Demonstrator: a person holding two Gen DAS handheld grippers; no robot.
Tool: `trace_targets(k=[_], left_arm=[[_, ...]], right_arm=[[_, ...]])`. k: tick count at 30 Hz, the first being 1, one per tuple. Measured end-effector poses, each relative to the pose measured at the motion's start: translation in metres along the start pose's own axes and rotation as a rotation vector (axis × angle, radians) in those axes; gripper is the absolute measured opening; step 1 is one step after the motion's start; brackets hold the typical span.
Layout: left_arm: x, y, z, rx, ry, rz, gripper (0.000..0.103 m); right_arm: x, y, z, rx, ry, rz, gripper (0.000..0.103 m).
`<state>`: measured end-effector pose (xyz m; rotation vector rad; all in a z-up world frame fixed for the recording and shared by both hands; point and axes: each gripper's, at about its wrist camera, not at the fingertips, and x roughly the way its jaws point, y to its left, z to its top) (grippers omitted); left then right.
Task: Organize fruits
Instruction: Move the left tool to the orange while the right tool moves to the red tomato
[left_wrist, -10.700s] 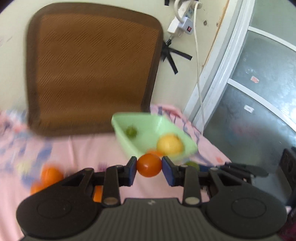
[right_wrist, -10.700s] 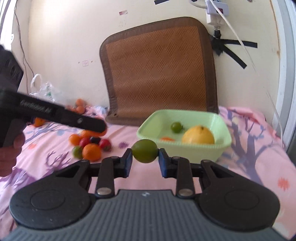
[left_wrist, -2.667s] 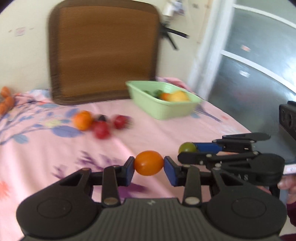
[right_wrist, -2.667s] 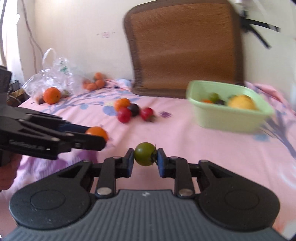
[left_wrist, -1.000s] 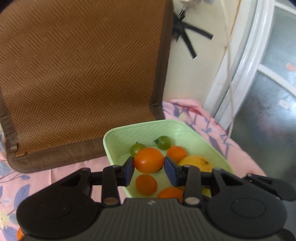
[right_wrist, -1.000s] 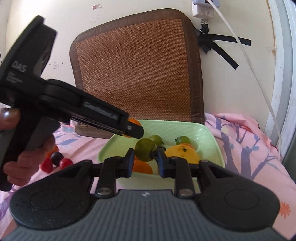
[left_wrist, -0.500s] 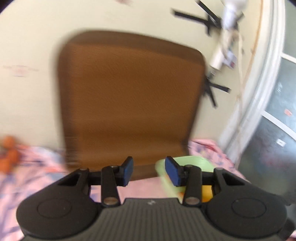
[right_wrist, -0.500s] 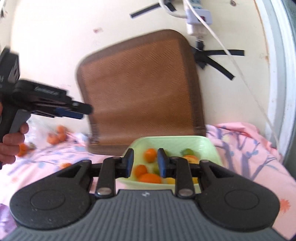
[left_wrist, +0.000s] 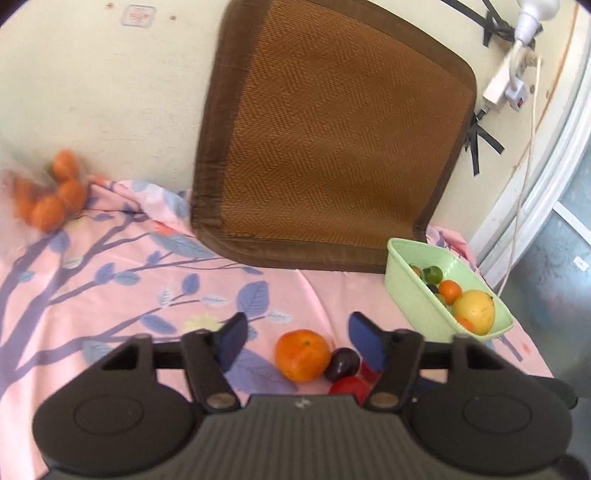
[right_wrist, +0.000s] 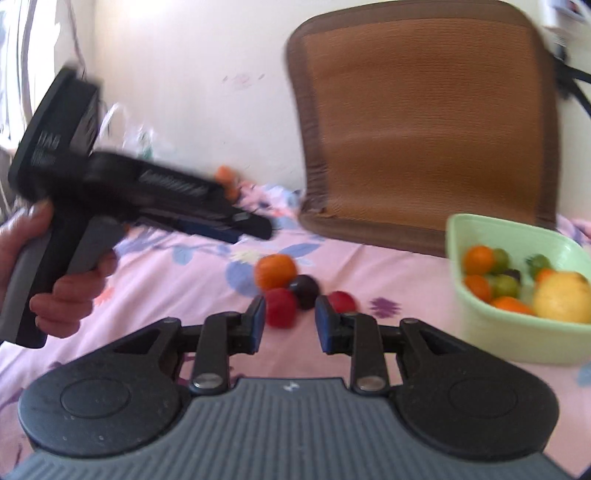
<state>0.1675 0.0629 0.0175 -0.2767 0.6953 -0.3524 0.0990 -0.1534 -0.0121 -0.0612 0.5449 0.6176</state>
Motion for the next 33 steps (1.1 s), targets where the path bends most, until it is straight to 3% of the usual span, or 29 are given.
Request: trace_targets(k=[3, 4, 6, 7, 9, 14, 20, 29, 33], left_arm=[[0.012, -0.003, -0.005, 0.022, 0.031, 0.004, 0.064], [0.016, -0.003, -0.008, 0.022, 0.038, 0.010, 0.060], [0.026, 0.002, -0.015, -0.004, 0.066, -0.012, 0.044], [0.026, 0.008, -0.016, -0.049, 0.061, -0.053, 0.040], [0.020, 0.013, -0.019, -0.094, 0.055, -0.057, 0.039], [-0.032, -0.001, -0.039, -0.070, -0.012, -0.059, 0.039], [-0.077, -0.065, -0.093, 0.080, 0.008, -0.100, 0.039], [-0.065, -0.162, -0.149, 0.300, 0.079, -0.155, 0.039], [-0.062, -0.180, -0.164, 0.354, 0.089, -0.115, 0.040]], right_arm=[[0.018, 0.005, 0.002, 0.005, 0.029, -0.008, 0.039], [0.024, 0.005, 0.002, 0.009, 0.039, -0.012, 0.039], [0.034, 0.005, 0.002, 0.014, 0.066, -0.026, 0.039], [0.037, 0.004, 0.001, 0.021, 0.083, -0.026, 0.031], [0.035, 0.003, 0.001, 0.030, 0.083, -0.022, 0.030], [-0.006, 0.002, -0.010, 0.042, 0.028, -0.014, 0.029], [-0.082, -0.009, -0.061, 0.113, 0.013, -0.103, 0.030], [-0.153, -0.018, -0.111, 0.151, -0.023, -0.240, 0.030], [-0.163, -0.023, -0.123, 0.156, -0.036, -0.276, 0.031]])
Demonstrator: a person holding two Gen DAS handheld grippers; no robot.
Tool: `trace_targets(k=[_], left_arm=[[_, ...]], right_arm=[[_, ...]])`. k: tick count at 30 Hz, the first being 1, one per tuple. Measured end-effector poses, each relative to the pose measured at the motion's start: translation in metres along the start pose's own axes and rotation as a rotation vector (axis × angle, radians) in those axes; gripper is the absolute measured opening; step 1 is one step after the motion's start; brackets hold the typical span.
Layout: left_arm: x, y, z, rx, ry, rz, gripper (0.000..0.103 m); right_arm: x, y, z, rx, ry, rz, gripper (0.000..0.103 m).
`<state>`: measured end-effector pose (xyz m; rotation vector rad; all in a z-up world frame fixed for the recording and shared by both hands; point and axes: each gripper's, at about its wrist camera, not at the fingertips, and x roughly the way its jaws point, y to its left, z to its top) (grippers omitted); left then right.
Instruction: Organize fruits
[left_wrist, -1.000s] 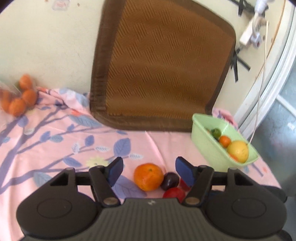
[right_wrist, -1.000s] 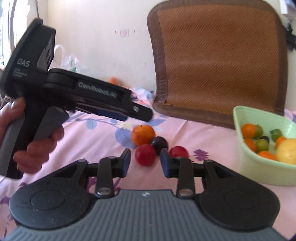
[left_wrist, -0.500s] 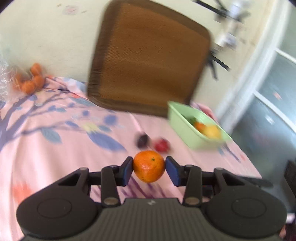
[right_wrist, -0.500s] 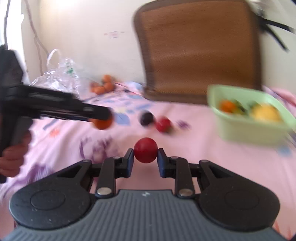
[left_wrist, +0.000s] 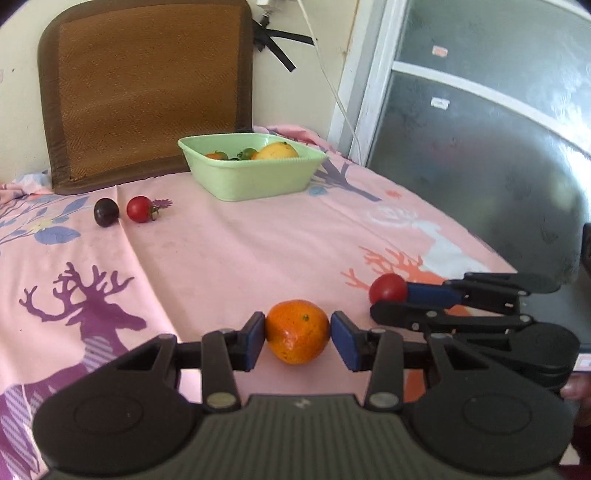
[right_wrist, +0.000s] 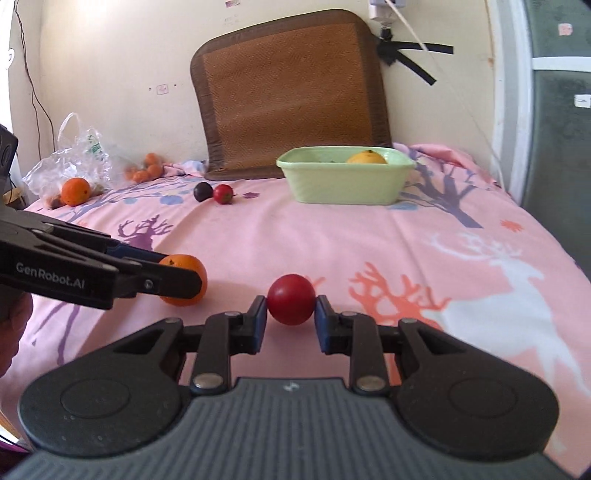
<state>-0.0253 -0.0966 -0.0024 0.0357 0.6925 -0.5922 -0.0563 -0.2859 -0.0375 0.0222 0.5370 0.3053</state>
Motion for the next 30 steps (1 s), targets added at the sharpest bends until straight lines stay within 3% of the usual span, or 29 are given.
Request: trace_targets(k=[4, 7, 13, 30], left_arm=[[-0.005, -0.014, -0.002, 0.046, -0.010, 0.066, 0.042], [-0.006, -0.023, 0.000, 0.051, -0.015, 0.126, 0.052], [-0.010, -0.027, 0.000, 0.032, -0.008, 0.211, 0.055], [-0.019, -0.022, -0.008, 0.001, 0.000, 0.262, 0.057]], right_arm=[[-0.005, -0.004, -0.007, 0.015, -0.006, -0.001, 0.032], [-0.006, -0.003, -0.008, 0.019, -0.016, 0.002, 0.032], [-0.010, 0.001, -0.012, 0.026, -0.026, -0.004, 0.041], [-0.018, 0.011, -0.016, 0.008, -0.016, -0.037, 0.041]])
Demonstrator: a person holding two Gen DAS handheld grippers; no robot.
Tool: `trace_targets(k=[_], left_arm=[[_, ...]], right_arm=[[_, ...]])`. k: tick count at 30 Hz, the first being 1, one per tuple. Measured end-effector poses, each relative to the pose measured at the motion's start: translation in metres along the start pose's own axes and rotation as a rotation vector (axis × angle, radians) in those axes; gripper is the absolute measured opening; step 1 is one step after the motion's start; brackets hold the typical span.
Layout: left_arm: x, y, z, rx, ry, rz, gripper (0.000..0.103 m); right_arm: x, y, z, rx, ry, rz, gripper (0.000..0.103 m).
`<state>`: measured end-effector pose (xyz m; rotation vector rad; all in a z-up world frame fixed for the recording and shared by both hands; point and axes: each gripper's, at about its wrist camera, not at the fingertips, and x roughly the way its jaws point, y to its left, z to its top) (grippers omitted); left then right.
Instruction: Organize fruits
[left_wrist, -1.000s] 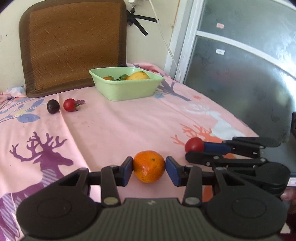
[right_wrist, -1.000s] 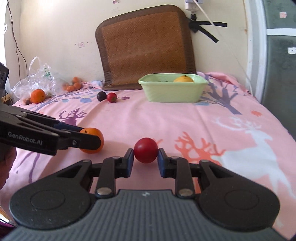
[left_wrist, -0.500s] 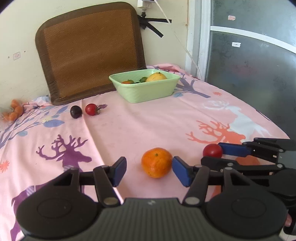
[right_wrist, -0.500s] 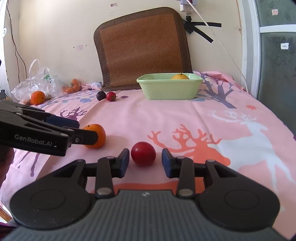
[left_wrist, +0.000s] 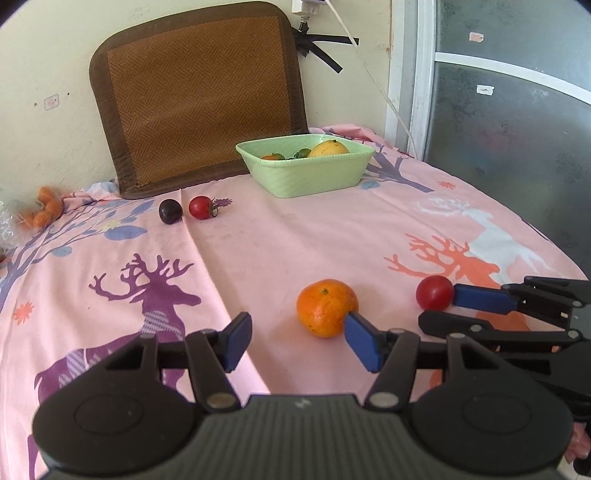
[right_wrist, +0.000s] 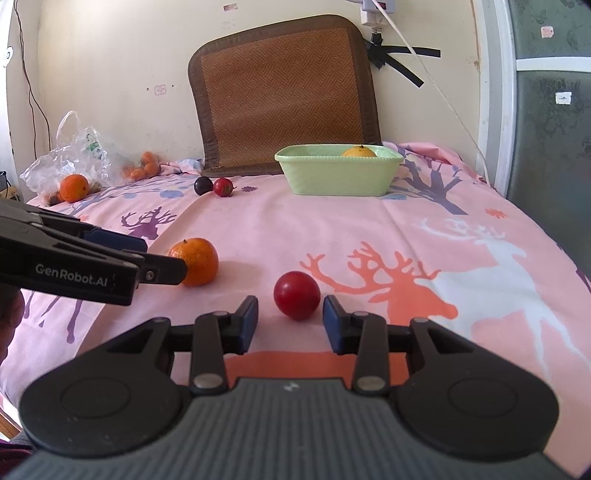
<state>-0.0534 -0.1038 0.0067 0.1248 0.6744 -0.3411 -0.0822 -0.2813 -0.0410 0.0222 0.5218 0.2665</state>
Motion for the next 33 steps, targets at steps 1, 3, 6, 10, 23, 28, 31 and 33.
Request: trace_targets(k=[1, 3, 6, 10, 23, 28, 31, 33], left_arm=[[0.000, 0.000, 0.000, -0.002, 0.001, 0.002, 0.058], [0.000, 0.001, 0.000, -0.008, 0.002, 0.004, 0.058], [0.000, 0.002, 0.000, -0.016, 0.006, 0.010, 0.058], [-0.001, 0.002, -0.001, -0.018, 0.008, 0.016, 0.059], [0.000, 0.005, -0.005, -0.044, 0.016, 0.035, 0.062], [0.003, 0.009, -0.008, -0.073, 0.036, 0.041, 0.063], [0.005, 0.011, -0.010, -0.083, 0.040, 0.041, 0.063], [0.005, 0.011, -0.010, -0.080, 0.039, 0.042, 0.064]], right_arm=[[0.000, 0.000, 0.000, 0.002, 0.001, 0.000, 0.041], [-0.001, -0.001, 0.000, 0.005, 0.001, 0.000, 0.041], [-0.002, 0.000, 0.000, 0.004, 0.001, -0.001, 0.041], [-0.002, 0.000, 0.000, 0.005, 0.001, -0.001, 0.041], [-0.003, 0.000, -0.002, 0.010, 0.003, -0.001, 0.042], [-0.002, -0.001, -0.003, 0.008, 0.003, 0.001, 0.043], [-0.003, -0.001, -0.004, 0.006, 0.003, 0.000, 0.043], [-0.003, -0.001, -0.004, 0.006, 0.003, 0.000, 0.043]])
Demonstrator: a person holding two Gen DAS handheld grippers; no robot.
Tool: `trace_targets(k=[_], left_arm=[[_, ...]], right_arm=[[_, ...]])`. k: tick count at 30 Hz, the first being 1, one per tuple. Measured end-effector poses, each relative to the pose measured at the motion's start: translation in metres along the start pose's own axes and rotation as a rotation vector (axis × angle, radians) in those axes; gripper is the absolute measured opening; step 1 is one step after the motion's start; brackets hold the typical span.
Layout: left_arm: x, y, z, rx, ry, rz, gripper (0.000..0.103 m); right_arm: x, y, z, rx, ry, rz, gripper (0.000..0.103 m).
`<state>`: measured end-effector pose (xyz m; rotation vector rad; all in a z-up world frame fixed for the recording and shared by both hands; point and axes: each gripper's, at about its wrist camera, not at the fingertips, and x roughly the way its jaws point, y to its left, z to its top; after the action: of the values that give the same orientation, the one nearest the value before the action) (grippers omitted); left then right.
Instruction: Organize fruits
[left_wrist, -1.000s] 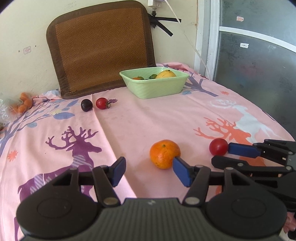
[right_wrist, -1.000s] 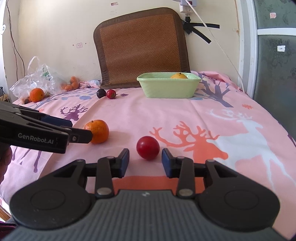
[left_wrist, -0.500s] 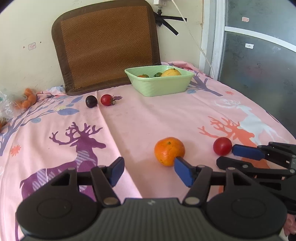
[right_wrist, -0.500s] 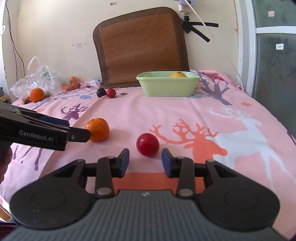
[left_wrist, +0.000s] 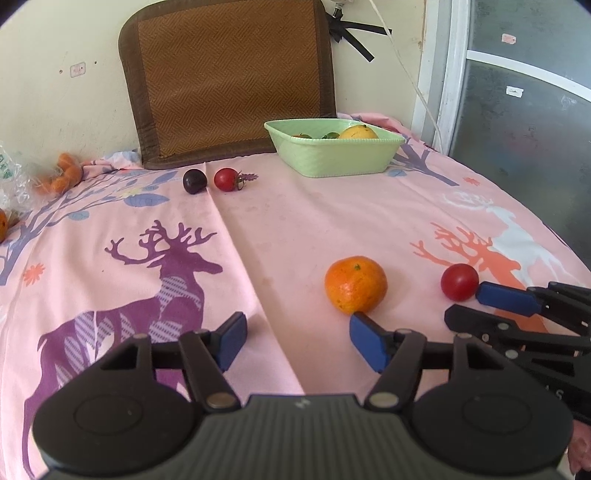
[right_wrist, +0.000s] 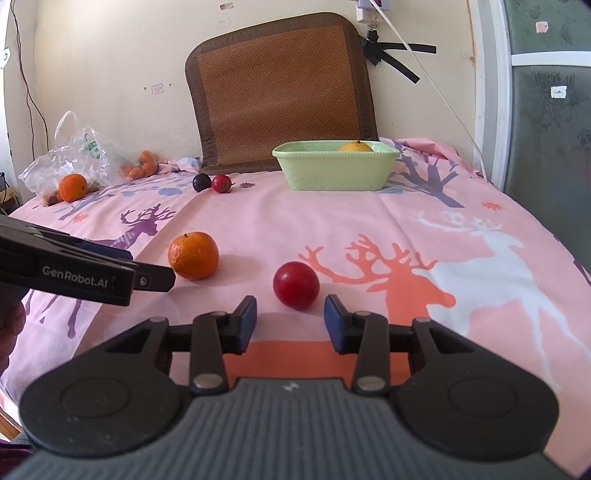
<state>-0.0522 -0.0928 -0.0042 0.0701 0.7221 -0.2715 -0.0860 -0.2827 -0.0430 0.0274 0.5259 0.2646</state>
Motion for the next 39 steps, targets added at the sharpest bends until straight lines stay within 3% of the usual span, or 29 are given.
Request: trace_targets(k=[3, 39], left_arm=[[0.0003, -0.0004, -0.0011, 0.001, 0.000, 0.001, 0.075], [0.0001, -0.0006, -0.0054, 0.041, -0.015, 0.003, 0.078]], right_arm=[[0.0007, 0.0005, 0.0004, -0.001, 0.001, -0.002, 0.044], [0.0030, 0.0020, 0.0016, -0.014, -0.001, -0.008, 0.046]])
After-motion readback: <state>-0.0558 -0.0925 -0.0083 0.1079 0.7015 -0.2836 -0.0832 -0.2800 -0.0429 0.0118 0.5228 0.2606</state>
